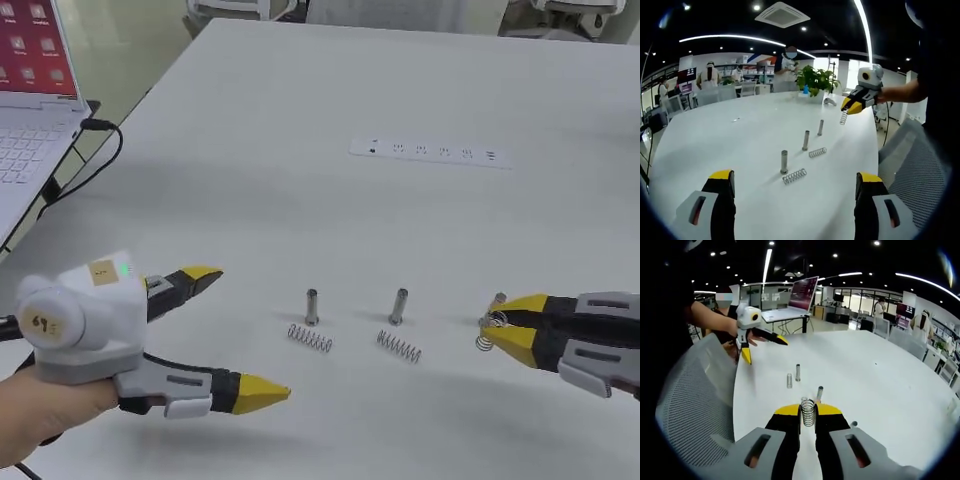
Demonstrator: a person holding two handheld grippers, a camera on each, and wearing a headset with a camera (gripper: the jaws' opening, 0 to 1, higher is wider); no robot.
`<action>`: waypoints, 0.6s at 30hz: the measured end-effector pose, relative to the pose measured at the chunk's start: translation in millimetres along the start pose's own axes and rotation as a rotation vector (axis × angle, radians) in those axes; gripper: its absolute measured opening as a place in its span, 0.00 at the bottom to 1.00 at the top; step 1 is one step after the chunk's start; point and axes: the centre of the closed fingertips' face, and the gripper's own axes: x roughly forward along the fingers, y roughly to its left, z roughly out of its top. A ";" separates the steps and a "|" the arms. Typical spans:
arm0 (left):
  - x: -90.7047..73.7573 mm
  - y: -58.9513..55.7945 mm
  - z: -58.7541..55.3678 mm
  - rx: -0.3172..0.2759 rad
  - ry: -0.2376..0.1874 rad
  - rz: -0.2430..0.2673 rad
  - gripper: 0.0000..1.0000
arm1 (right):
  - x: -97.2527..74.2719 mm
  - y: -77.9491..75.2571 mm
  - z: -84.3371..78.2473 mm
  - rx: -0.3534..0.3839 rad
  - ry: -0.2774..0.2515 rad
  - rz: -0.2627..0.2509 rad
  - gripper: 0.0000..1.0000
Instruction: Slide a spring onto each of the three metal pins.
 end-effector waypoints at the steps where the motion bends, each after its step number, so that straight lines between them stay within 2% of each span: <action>1: 0.0 0.2 -0.1 0.000 0.000 0.001 0.98 | -1.1 -3.5 -1.4 0.003 0.001 -0.010 0.08; 7: 0.0 0.8 1.3 -0.003 -0.002 0.006 0.98 | -5.4 -21.5 -17.1 0.031 0.022 -0.066 0.08; 18: -2.3 0.8 -3.3 -0.002 0.013 0.017 0.98 | -6.7 -48.6 -14.6 0.081 -0.009 -0.149 0.08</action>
